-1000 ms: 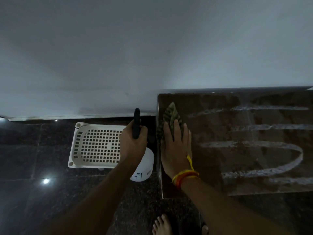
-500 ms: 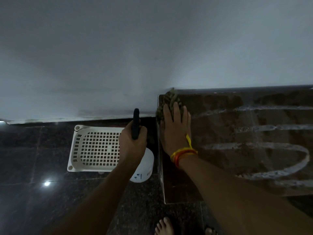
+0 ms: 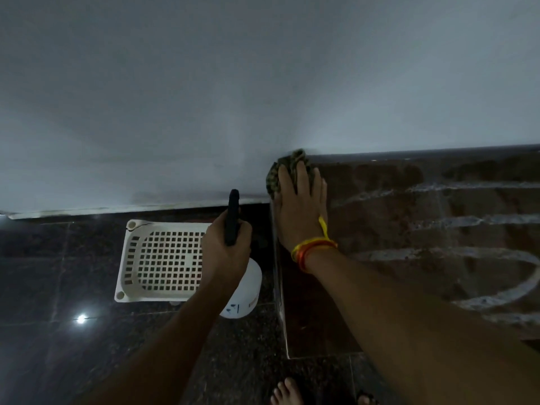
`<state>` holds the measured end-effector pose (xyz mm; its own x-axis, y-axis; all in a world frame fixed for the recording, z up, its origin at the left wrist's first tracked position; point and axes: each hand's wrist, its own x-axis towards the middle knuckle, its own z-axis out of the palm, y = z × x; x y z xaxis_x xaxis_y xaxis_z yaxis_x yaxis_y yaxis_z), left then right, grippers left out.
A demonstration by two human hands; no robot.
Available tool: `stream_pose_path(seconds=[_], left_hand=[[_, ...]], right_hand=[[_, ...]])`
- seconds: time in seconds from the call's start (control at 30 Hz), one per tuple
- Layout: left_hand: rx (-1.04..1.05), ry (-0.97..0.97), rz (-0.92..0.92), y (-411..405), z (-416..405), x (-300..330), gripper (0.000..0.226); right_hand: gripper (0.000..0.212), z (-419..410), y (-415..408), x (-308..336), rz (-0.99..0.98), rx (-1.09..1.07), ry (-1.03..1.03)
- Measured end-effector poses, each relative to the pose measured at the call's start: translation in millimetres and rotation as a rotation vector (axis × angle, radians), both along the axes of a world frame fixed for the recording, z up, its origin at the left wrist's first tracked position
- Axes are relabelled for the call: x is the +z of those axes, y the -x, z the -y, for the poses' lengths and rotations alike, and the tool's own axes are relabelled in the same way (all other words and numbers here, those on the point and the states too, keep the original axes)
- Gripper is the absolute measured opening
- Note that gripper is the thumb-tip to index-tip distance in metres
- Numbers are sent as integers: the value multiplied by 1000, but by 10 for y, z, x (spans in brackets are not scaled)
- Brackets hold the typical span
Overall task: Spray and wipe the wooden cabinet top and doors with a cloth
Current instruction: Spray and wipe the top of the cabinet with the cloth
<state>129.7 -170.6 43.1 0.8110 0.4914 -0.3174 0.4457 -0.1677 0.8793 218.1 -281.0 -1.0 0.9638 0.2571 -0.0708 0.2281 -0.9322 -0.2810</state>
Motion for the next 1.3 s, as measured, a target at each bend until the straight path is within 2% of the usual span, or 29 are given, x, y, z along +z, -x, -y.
stream_pose_path(seconds=[0.17,0.3,0.47,0.7,0.97,1.1,1.3], left_hand=[[22,7,6,-25,14,66,12],[4,-29,23,-93,40,63,14],[3,-42,26,-55,84,41,12],[77,61,6,-8,161,190,12],[87,42,54,84,264,272,19],[99,34,36,207,373,337,12],[101,-15,49,420,513,442,28]], right_hand=[[54,203,484,35,-23,16,58],[57,117,173,28,30,21,75],[52,79,-170,22,-55,21,15],[54,421,545,83,-62,30,87],[54,382,-44,30,-74,-3,57],[55,562,328,48,-79,17,59],[56,845,1061,110,-104,36,113]])
